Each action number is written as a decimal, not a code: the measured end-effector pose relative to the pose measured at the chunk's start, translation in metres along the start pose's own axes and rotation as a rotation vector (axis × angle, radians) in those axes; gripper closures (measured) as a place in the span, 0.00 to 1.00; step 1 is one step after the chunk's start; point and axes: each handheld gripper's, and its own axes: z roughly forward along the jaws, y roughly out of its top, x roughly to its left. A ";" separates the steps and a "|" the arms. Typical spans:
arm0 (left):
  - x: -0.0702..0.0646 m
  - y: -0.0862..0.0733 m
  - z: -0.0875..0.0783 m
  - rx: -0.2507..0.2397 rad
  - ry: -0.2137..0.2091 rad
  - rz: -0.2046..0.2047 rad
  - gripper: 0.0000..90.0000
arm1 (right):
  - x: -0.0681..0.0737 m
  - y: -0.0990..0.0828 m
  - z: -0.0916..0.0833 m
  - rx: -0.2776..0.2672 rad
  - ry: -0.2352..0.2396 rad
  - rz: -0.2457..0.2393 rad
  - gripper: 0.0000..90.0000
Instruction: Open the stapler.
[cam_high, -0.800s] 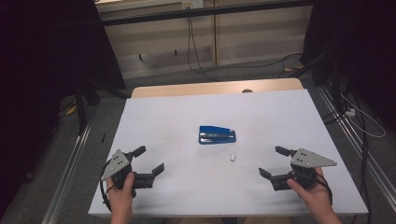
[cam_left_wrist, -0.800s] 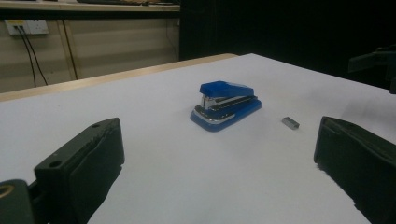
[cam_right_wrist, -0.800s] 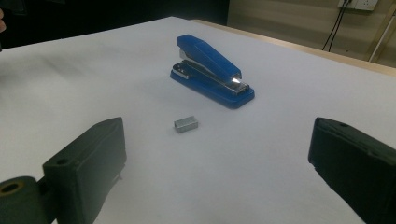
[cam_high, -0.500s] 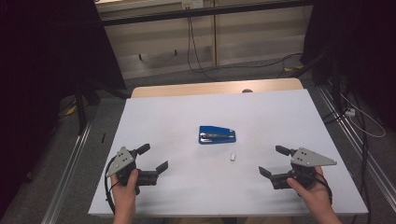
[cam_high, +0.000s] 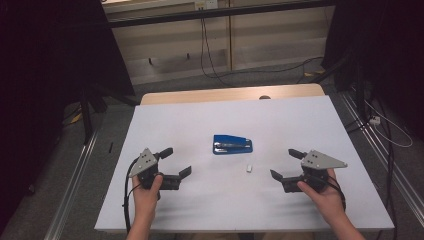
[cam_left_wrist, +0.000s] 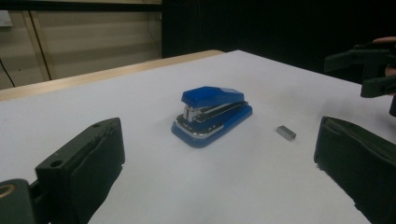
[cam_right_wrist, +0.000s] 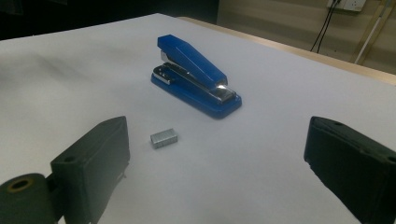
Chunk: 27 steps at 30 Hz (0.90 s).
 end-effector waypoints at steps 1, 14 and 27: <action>0.000 0.000 0.002 -0.001 0.000 -0.005 0.02 | -0.001 0.003 0.004 -0.004 -0.002 -0.005 0.08; 0.002 0.005 0.035 0.005 0.002 -0.019 0.02 | -0.009 0.017 0.035 -0.013 0.007 0.019 0.02; 0.009 0.017 0.071 0.066 0.024 -0.018 0.03 | 0.000 0.036 0.075 0.032 0.063 0.023 0.23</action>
